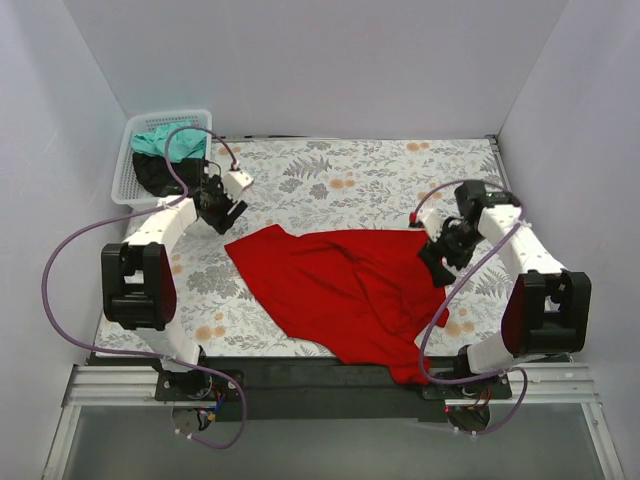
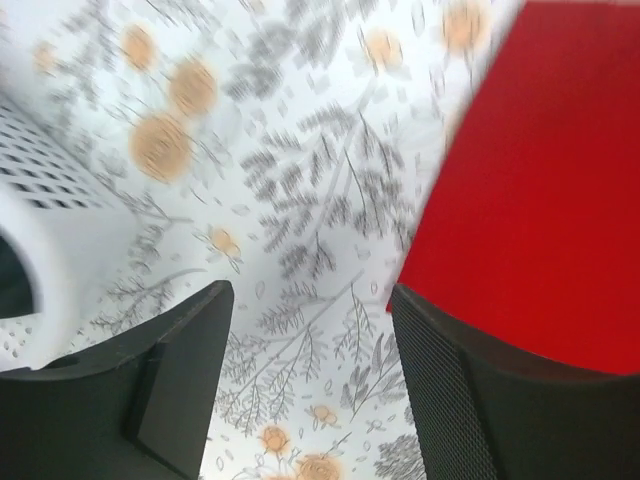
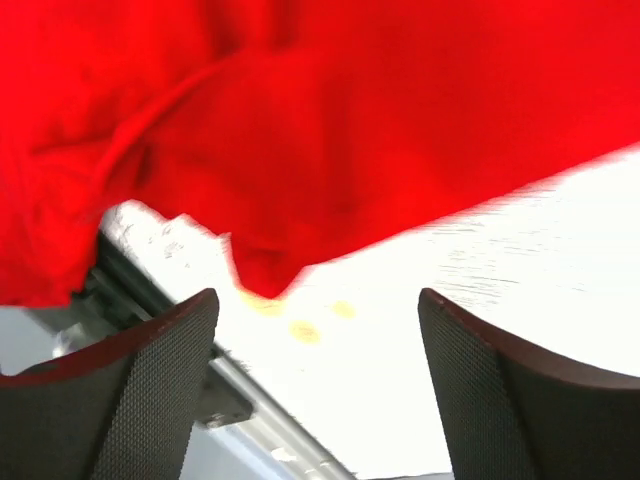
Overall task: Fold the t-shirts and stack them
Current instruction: Flatten the tshirt out
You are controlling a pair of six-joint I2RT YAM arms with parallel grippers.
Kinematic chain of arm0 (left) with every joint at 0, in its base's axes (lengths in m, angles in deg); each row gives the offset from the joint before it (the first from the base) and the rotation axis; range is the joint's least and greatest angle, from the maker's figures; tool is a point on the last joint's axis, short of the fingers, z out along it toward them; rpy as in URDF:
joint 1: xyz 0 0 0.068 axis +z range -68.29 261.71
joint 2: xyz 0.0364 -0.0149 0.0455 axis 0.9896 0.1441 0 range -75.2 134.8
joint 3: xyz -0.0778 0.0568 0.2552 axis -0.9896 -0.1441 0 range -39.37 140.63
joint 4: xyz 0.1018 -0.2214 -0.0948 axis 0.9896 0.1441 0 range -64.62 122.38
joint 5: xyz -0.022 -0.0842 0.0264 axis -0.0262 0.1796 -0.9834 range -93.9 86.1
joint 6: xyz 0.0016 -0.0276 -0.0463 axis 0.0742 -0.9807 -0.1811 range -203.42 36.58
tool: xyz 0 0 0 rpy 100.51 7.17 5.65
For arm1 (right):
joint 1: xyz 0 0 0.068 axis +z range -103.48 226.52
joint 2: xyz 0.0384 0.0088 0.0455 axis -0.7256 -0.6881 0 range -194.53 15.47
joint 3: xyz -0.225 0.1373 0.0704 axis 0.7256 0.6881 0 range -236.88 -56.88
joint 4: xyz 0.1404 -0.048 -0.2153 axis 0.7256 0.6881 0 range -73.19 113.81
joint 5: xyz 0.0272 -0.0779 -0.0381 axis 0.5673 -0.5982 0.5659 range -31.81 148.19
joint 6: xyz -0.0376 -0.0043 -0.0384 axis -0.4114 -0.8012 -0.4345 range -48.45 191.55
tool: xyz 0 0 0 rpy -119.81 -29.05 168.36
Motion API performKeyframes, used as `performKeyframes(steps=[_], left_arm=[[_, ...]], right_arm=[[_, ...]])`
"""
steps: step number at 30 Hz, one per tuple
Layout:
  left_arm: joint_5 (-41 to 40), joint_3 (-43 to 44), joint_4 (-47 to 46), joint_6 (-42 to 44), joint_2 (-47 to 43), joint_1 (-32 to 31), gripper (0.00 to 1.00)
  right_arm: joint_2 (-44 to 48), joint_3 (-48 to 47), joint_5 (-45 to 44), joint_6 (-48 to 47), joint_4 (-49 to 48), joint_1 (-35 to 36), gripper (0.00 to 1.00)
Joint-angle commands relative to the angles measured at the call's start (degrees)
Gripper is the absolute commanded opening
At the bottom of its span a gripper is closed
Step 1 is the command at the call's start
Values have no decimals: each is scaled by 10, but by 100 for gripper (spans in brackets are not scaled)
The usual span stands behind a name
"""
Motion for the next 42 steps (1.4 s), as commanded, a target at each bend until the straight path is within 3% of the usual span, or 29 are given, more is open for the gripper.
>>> performKeyframes(steps=[1, 8, 13, 20, 37, 40, 42], left_arm=[[80, 68, 72, -116, -10, 8, 64], [55, 66, 110, -380, -8, 8, 60], [23, 21, 109, -484, -22, 8, 58], [-5, -11, 104, -496, -21, 8, 62], [2, -29, 119, -502, 6, 8, 68], [0, -28, 118, -503, 8, 8, 69], [-8, -26, 115, -506, 12, 8, 69]], right_arm=[[-26, -127, 67, -14, 31, -49, 88], [-202, -301, 71, 100, -8, -118, 77], [-286, -370, 22, 127, -38, -119, 73], [-363, -423, 20, 135, -55, -115, 62], [-393, -361, -52, 74, -120, -43, 62], [-389, -332, -64, 54, -129, -28, 56], [-384, -318, -68, 45, -132, -24, 45]])
